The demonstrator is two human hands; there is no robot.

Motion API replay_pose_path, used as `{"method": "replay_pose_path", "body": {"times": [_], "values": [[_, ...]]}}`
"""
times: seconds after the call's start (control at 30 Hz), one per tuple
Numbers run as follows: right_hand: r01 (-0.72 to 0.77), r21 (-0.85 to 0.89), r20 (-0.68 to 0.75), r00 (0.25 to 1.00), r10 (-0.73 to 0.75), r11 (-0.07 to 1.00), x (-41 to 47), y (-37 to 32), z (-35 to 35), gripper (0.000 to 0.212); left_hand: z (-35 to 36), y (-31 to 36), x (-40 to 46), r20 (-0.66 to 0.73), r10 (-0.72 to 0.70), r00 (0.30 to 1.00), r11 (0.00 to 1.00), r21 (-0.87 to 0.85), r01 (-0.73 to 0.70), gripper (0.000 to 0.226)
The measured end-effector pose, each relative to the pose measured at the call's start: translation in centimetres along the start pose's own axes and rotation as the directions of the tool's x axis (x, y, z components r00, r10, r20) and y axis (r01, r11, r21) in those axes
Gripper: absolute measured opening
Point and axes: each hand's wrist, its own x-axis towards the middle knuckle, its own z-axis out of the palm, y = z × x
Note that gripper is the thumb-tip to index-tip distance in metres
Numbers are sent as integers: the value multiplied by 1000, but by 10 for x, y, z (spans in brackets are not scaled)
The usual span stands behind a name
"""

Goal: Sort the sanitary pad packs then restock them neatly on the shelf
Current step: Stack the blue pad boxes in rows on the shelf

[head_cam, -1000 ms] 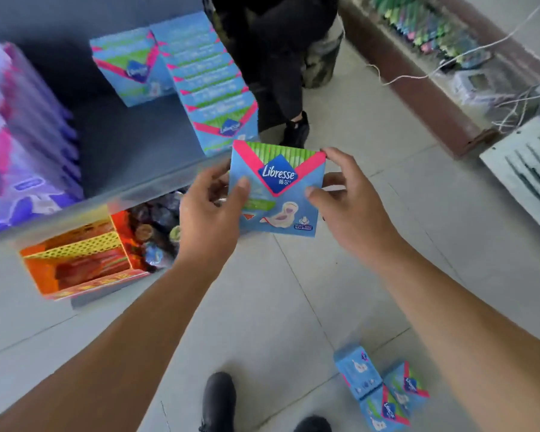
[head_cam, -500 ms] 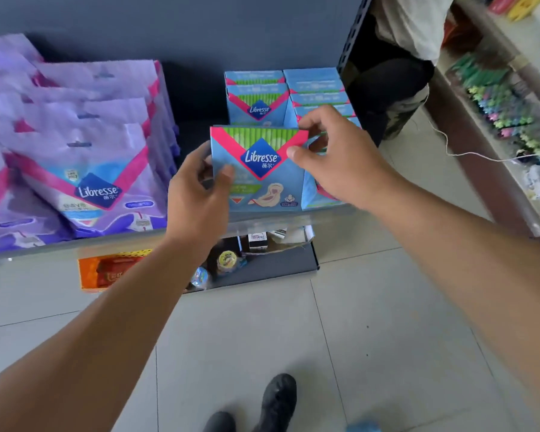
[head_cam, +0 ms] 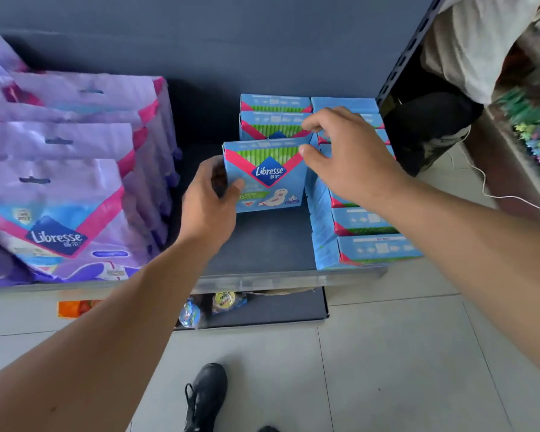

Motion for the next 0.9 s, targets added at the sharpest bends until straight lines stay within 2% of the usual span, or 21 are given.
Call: {"method": "replay_pose_path", "body": {"times": [0.1, 0.47, 0.73, 0.9], "values": [[0, -25, -11, 1000, -1, 1000, 10, 10, 5, 28, 9, -8, 17, -10, -6, 1000, 1000, -9, 6, 36], [0, -143, 59, 998, 8, 990, 32, 22, 0, 49, 28, -15, 46, -4, 30, 1000, 999, -24, -30, 39], [-20, -159, 59, 998, 30, 987, 30, 32, -7, 48, 28, -22, 52, 36, 28, 999, 999, -26, -27, 50], [-34, -181, 82, 995, 50, 983, 25, 38, -11, 49, 31, -22, 51, 52, 16, 999, 998, 67, -20, 44]]}}
